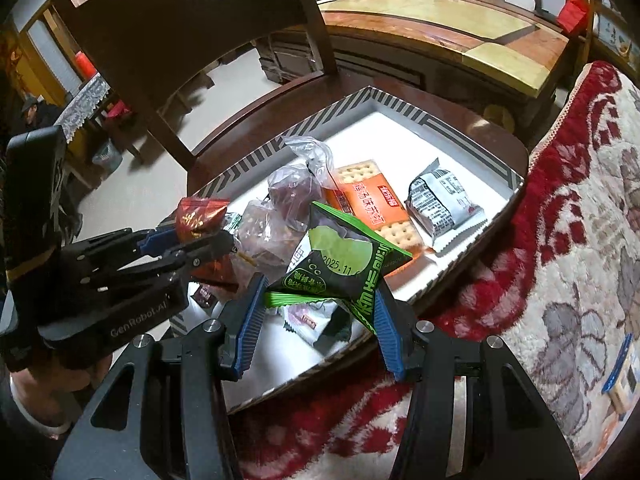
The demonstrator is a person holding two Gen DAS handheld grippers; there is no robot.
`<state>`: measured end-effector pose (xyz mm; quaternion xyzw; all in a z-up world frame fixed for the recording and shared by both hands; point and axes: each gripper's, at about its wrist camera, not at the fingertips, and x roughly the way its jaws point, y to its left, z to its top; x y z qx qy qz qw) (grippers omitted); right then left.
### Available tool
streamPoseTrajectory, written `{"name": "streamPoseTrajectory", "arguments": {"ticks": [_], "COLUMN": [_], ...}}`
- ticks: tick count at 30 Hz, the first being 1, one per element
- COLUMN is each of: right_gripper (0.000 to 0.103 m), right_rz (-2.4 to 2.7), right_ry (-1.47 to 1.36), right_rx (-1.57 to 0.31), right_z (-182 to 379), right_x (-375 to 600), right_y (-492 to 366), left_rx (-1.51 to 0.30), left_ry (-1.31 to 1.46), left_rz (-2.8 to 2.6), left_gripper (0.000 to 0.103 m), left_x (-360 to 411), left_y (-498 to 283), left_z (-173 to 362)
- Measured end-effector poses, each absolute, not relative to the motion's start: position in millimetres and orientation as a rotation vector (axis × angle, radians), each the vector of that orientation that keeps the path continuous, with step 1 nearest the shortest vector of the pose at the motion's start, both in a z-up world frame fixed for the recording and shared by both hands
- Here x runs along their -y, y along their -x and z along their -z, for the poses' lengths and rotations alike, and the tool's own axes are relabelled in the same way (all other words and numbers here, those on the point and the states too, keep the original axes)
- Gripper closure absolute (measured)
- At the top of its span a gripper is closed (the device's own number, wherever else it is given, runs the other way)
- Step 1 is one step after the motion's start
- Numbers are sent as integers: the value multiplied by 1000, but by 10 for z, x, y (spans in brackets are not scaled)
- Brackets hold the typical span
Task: Organize snacks
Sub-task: 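Carry the red packet and green packet over the white tray, then open both tools over the white tray to drop the packets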
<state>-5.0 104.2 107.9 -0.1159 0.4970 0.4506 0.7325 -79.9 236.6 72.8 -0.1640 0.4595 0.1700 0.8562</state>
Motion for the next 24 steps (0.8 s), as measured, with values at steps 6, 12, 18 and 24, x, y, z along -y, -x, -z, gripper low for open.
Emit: {"name": "streamPoseTrajectory", "arguments": {"ticks": [6,12,18,24], "right_gripper": [53,53,53,53], "right_rz": [-984,-984,-979,-997], "right_ry": [277,301,322,353], "right_rx": [-1113,-1116,-1117,-1108], "right_z": [-989,-938,-884,-863], "right_x": [-1152,-1264,-1385,-1539], "right_y": [-18,-75,-147,-158], "left_rx": [-970,-969,-973,-976], "left_ry": [354,369,376,376], "left_rz": [-360,-366,-367,-374], "left_gripper": [69,69,69,68], "left_x": [-2412,-2482,-2520,-2543], "left_y": [764,726,665,629], "left_z": [-681,-648,-612,-597]}}
